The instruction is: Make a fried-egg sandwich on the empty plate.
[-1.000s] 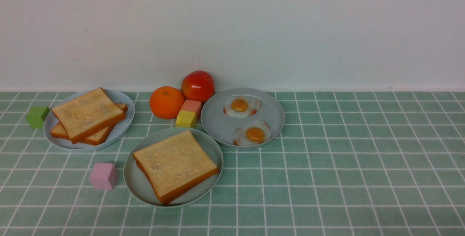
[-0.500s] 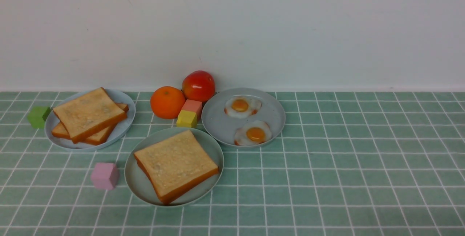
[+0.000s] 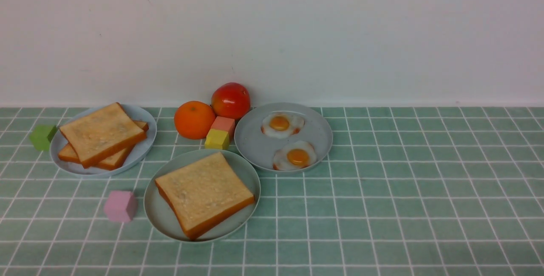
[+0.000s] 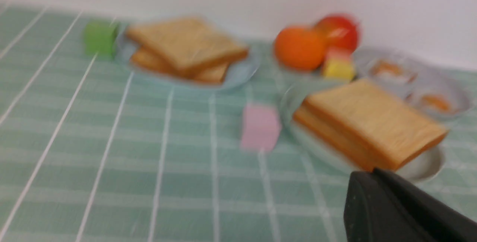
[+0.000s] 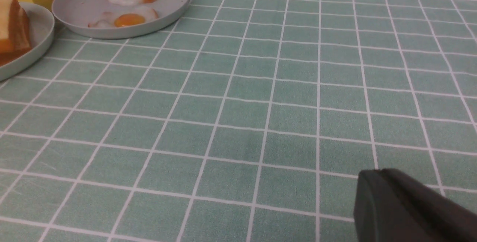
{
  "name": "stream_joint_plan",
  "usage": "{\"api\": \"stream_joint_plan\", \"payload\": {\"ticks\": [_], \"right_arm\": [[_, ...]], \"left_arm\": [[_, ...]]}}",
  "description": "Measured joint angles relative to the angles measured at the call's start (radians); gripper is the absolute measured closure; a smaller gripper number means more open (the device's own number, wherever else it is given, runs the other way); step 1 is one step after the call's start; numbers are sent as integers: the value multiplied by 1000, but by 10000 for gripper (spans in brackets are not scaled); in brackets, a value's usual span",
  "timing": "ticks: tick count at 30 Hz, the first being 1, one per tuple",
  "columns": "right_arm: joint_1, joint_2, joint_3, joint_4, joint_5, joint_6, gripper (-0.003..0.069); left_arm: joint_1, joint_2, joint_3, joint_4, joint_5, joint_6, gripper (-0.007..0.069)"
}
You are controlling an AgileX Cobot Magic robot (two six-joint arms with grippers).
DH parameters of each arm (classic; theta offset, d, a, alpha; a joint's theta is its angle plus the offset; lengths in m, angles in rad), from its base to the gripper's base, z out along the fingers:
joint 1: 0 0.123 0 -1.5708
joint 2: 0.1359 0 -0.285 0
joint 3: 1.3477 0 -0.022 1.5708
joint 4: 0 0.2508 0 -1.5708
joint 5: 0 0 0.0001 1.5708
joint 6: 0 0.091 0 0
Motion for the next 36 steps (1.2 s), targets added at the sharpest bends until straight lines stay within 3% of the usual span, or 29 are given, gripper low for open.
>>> {"api": "stream_joint_plan", "payload": {"ticks": [36], "right_arm": [[0, 0, 0, 2, 0, 0, 615]], "left_arm": [[12, 0, 5, 1, 49, -4, 638]]}}
